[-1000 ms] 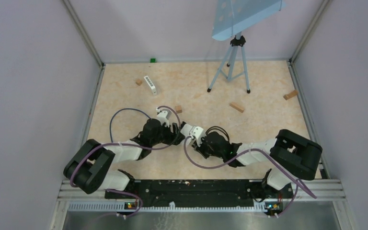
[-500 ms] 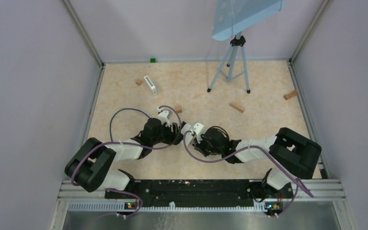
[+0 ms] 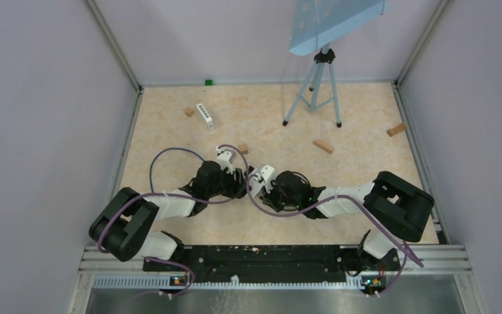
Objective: Insert the plug into the switch port
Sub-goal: Insert the connector into the switch port.
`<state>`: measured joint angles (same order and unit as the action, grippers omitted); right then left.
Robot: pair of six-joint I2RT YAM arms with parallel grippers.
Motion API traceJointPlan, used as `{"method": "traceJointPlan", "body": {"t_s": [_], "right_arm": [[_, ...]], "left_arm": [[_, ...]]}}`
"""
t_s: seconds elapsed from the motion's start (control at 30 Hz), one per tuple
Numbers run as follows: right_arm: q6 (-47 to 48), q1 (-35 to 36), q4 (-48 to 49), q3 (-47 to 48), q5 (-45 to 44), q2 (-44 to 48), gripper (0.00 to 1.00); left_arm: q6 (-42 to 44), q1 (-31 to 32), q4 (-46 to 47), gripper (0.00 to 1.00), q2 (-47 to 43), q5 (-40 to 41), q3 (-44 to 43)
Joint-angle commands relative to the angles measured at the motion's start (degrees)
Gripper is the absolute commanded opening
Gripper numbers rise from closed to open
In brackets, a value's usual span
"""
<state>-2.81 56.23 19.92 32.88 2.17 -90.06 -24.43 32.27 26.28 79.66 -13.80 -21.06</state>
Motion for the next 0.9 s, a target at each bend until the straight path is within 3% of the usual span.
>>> {"method": "traceJointPlan", "body": {"t_s": [0.0,0.87], "right_arm": [[-0.95,-0.76,-0.25,3.09,1.24,-1.6,0.0],[1.18,-2.91,-9.9,10.5,0.08,-3.64,0.0]], "left_arm": [[-0.29,-0.21,-0.04,0.59,-1.54,-1.6,-0.78],[2.7,-0.18,-0.4,0.56,-0.24,-4.21,-1.27]]}}
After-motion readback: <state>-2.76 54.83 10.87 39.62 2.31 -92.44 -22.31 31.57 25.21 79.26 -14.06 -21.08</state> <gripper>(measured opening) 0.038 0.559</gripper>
